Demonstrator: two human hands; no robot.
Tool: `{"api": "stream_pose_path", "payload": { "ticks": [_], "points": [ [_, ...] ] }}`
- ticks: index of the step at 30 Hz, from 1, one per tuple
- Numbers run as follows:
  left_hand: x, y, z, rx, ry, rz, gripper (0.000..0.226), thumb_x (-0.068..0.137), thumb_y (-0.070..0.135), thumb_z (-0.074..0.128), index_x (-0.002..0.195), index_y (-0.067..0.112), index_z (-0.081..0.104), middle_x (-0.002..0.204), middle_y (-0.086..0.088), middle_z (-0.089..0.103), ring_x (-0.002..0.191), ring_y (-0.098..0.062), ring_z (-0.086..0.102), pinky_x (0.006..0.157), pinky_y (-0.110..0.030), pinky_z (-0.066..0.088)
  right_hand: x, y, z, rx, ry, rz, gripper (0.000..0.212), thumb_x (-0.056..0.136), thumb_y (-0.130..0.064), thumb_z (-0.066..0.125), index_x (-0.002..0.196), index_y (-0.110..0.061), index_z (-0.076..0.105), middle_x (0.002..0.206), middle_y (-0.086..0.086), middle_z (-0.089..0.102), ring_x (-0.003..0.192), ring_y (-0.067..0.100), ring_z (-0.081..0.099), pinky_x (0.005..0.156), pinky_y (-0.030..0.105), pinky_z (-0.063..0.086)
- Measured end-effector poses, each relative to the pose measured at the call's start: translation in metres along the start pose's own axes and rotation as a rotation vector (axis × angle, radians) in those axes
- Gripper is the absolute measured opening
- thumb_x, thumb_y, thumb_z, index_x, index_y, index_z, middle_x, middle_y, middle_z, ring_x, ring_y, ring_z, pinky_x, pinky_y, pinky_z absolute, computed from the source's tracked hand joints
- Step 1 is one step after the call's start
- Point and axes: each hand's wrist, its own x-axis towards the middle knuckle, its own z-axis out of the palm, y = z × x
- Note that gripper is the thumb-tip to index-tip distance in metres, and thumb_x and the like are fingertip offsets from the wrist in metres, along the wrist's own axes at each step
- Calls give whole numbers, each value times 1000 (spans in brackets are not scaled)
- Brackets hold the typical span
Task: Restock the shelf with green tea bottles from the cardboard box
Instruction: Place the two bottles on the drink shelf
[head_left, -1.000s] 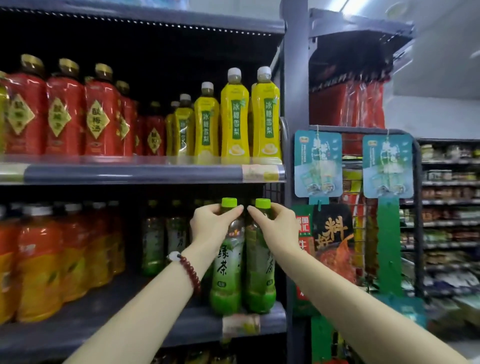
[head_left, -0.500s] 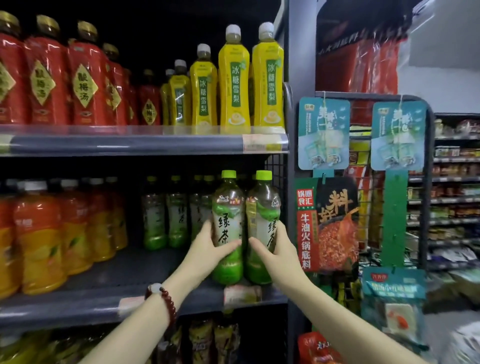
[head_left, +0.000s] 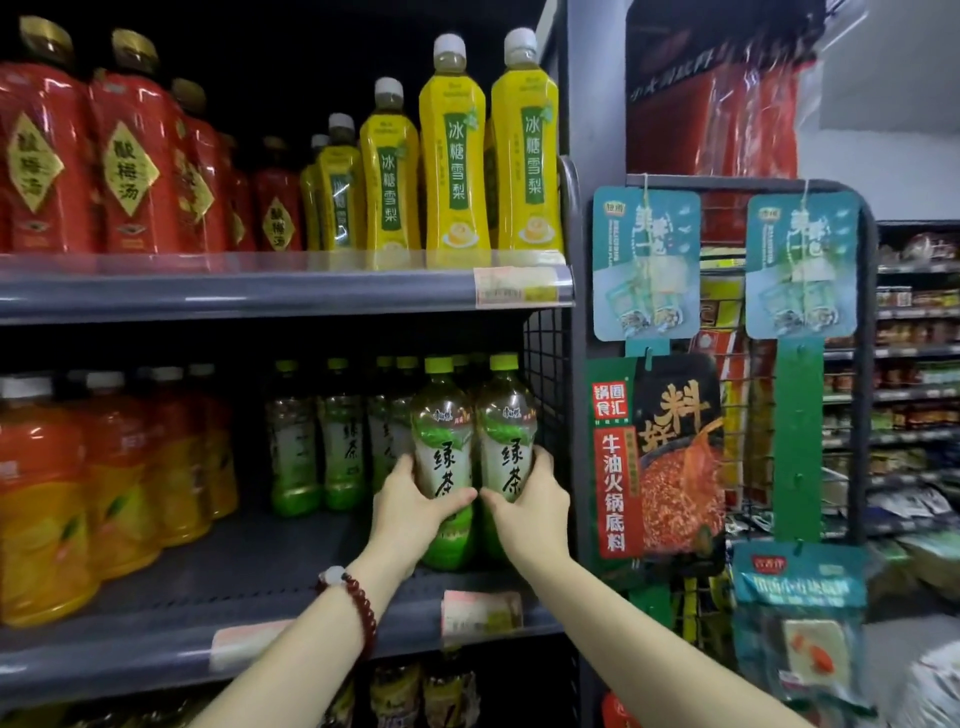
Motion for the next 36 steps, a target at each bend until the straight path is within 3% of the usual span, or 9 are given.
{"api": "stream_pose_path", "payload": {
  "ticks": [3,6,9,15,20,25,30,36],
  "points": [
    [-1,-1,4,20,21,29,61,61,27,85,115,19,57,110,2,69,101,-15,65,93,-41,53,5,4,4,-27,12,-16,64,78,-9,74,134,-11,42,122,9,62,115,24,60,97,31,48],
    [-1,-1,4,36,21,34,59,64,28,84,115,18,57,109,2,69,99,-15,65,93,-40,54,5,7,5,-42,20,-37,64,77,-12,76,132,-11,43,121,8,61,114,23,59,91,24,45],
    [-2,1,2,73,4,30,64,65,30,83,120,17,54,114,0,68,105,-17,63,95,-40,52,3,7,2,-84,10,-39,62,76,-17,78,129,-10,46,121,8,62,114,23,59,89,23,43],
    [-11,4,-9,326,-24,42,76,67,38,80,131,11,49,128,-7,60,120,-24,55,101,-38,47,3,8,-3,-239,-64,-8,61,80,-17,75,131,-9,42,126,11,60,116,27,59,97,33,47],
    [-21,10,-22,453,-24,94,61,78,27,75,130,4,52,119,-14,64,110,-26,60,91,-30,48,-4,8,-8,-416,-124,16,56,84,-12,67,133,-7,41,122,15,61,109,31,61,91,38,53],
    [-41,18,-24,526,-46,247,20,82,22,69,97,9,71,96,-4,70,91,-18,63,80,-28,51,-18,2,-27,-480,-180,-48,40,84,-11,64,121,-7,51,112,11,65,103,28,61,84,33,52],
    [-66,25,3,544,-134,370,16,81,23,68,93,12,70,97,-4,68,90,-19,62,80,-29,50,-37,-1,-55,-567,-195,-106,34,81,-16,68,114,-9,63,101,10,71,98,24,65,84,30,50],
    [-91,29,48,538,-248,404,18,78,20,66,95,14,70,99,-7,70,97,-24,62,82,-31,48,-46,20,-113,-687,-162,-45,26,79,-15,70,105,-10,68,98,8,72,95,25,64,80,27,48]
  ]
}}
